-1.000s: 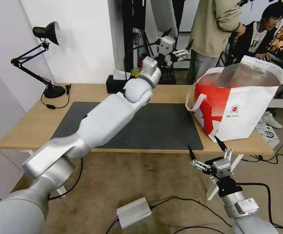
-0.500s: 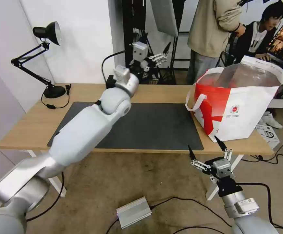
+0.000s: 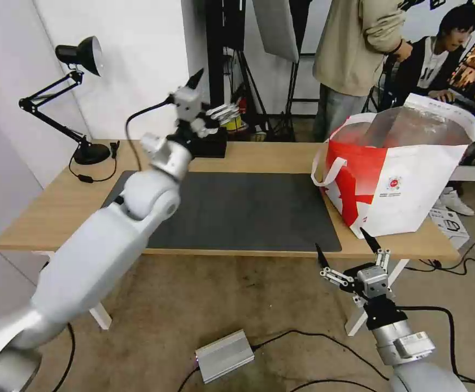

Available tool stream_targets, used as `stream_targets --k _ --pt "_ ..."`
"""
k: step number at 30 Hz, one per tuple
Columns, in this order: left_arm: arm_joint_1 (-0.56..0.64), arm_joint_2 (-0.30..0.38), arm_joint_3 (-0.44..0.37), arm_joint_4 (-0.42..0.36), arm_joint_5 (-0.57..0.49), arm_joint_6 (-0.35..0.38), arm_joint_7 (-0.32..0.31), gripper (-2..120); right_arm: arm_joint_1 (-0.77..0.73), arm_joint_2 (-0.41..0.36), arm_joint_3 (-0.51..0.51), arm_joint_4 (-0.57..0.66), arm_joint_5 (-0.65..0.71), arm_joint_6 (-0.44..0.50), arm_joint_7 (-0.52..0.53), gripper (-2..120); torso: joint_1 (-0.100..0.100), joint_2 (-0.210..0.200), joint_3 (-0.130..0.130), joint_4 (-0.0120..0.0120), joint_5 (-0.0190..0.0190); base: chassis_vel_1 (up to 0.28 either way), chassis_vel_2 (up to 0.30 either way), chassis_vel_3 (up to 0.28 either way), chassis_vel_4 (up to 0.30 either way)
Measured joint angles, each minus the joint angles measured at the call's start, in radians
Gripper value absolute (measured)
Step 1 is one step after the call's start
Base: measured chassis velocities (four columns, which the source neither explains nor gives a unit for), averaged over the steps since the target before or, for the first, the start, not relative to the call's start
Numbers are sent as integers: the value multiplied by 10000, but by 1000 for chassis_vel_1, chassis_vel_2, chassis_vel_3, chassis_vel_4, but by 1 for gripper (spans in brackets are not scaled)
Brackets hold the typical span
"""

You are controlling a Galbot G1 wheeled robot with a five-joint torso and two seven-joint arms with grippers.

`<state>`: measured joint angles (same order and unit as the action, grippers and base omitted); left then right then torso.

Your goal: Pick up the trash from the table and place it into the takeout bag.

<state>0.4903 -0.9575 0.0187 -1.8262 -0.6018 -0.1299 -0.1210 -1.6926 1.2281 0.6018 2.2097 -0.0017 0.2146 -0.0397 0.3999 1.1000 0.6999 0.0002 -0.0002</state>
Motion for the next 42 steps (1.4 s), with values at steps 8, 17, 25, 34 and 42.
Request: stream_targets --k 8,17,25,34,42 --pt "1324 237 -966 -794 153 -6 36 100 0 0 1 0 0 0 1 100 0 -1 0 -2 2 0 0 0 0" --pt "3887 -125 -2071 -1825 936 -322 261 100 0 0 0 0 0 0 0 100 2 -1 0 -2 1 0 0 0 0" --pt "5724 -795 -3032 -2486 1641 -629 745 100 0 0 1 0 0 0 1 100 1 0 0 -3 3 0 0 0 0" --pt "7207 -1426 -4053 -2914 2168 -1108 1240 100 -1 0 0 0 0 0 0 100 1 0 0 -2 3 0 0 0 0" --pt "8616 -2160 -5091 -3186 2604 -1598 1814 100 0 0 0 0 0 0 0 100 1 0 0 -2 2 0 0 0 0"
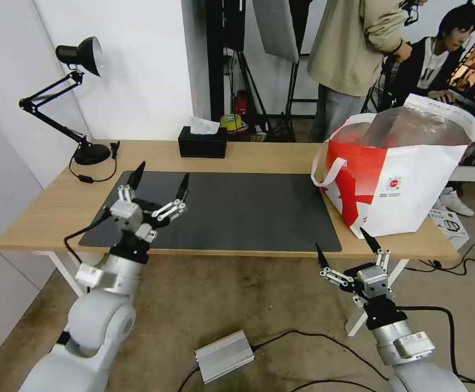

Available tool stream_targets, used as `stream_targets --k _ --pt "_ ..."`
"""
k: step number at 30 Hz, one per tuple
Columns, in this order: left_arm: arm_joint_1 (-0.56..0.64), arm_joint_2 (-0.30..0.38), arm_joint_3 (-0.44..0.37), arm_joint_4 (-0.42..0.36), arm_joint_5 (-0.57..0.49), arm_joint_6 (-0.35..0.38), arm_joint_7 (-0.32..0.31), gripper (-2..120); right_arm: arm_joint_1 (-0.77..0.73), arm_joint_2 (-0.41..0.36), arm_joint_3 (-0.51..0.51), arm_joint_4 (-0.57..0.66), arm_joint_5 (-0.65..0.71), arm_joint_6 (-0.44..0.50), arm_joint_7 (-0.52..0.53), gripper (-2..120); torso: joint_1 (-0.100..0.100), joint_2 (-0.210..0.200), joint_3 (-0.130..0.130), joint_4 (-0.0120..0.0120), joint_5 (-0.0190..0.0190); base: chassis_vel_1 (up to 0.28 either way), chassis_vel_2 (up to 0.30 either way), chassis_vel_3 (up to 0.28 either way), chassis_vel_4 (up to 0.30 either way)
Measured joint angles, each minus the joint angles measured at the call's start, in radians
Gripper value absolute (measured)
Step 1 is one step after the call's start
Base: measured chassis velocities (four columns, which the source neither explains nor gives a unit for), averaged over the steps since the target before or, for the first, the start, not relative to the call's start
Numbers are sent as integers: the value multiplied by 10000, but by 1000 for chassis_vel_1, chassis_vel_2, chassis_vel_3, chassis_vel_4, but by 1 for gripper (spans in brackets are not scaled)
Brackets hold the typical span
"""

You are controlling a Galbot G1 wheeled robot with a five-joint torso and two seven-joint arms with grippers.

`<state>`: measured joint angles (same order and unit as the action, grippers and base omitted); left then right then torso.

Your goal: Pick up the trash from the table and place it into the takeout bag.

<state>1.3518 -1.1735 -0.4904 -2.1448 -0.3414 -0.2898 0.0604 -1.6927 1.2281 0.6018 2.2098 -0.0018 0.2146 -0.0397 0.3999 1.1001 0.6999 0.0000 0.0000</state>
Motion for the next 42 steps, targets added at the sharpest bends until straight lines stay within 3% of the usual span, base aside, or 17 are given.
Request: stream_targets --k 9,23,42 --pt "1122 -634 -613 -36 291 -606 598 100 0 0 0 0 0 0 0 100 0 0 0 0 1 0 0 0 0" --pt "2030 -1538 -592 355 1172 -1454 1141 100 0 0 0 0 0 0 0 100 0 0 0 0 0 0 0 0 0" --pt "2337 -1925 -598 989 1460 -2008 1247 100 0 0 0 0 0 0 0 100 0 0 0 0 0 0 0 0 0"
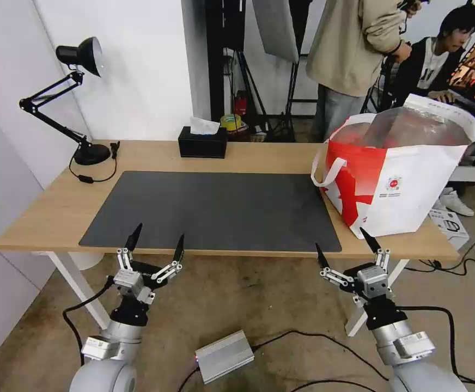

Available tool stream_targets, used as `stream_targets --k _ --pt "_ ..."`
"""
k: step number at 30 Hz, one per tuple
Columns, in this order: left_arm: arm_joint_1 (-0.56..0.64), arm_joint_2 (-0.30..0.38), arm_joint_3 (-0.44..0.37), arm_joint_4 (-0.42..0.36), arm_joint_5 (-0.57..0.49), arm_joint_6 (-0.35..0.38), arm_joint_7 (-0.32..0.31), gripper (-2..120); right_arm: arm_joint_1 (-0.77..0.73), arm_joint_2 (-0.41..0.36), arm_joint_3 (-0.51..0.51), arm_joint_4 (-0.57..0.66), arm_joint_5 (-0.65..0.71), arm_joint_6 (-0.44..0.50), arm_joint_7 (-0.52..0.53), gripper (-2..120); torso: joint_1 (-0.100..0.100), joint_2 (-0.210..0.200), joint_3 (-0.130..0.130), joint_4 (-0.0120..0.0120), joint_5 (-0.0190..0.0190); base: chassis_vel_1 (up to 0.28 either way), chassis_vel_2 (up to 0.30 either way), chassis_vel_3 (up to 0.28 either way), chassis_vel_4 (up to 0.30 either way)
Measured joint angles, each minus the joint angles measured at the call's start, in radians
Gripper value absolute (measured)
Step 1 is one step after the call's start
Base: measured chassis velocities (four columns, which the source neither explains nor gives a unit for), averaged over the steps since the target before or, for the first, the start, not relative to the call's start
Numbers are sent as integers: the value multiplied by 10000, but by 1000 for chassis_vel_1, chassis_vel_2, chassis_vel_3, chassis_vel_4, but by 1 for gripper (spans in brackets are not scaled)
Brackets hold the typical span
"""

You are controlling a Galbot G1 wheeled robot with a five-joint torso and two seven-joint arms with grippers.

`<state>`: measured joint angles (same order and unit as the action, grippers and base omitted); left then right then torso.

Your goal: Pick up the trash from the table and place it into the takeout bag.

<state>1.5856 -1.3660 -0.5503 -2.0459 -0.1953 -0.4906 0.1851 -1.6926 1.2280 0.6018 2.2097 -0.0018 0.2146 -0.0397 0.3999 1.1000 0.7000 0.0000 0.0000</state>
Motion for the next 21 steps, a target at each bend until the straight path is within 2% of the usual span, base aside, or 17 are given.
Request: stream_targets --k 21 --pt "142 8 -126 217 11 -263 184 100 0 0 0 0 0 0 0 100 1 0 0 0 0 0 0 0 0"
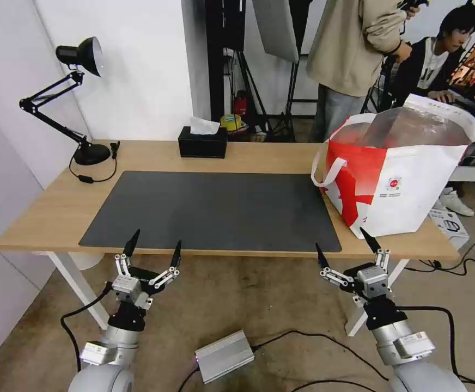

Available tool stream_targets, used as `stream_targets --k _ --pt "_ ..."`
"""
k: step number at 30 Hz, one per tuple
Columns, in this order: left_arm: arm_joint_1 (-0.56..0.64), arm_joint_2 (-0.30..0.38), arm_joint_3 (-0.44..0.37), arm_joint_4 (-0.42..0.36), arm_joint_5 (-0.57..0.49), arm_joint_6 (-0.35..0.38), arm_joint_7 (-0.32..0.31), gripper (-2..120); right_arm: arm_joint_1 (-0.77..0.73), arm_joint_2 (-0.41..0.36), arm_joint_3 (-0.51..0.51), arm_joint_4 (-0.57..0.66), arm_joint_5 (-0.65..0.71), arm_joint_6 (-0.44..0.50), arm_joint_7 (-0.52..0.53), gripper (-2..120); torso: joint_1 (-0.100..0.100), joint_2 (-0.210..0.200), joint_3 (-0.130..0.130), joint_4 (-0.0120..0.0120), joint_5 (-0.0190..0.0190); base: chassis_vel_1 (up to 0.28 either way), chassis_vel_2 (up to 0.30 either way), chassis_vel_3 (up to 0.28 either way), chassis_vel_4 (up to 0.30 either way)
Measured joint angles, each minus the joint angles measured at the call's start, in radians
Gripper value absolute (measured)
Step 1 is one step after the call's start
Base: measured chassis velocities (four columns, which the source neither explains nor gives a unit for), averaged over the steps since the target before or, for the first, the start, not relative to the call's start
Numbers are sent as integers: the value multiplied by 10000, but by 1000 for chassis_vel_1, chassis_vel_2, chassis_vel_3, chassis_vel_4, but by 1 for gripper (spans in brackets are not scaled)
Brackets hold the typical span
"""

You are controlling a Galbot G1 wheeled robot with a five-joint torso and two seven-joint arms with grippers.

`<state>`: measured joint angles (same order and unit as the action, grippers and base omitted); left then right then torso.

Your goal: Pick up the trash from the table and place it into the takeout bag.

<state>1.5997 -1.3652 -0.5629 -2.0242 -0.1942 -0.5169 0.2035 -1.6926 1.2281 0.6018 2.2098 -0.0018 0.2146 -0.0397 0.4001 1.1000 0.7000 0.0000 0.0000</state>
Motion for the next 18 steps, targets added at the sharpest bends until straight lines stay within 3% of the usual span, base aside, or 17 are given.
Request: stream_targets --k 18 --pt "11 7 -2 33 127 -33 -30 100 0 0 0 0 0 0 0 100 0 0 0 0 0 0 0 0 0"
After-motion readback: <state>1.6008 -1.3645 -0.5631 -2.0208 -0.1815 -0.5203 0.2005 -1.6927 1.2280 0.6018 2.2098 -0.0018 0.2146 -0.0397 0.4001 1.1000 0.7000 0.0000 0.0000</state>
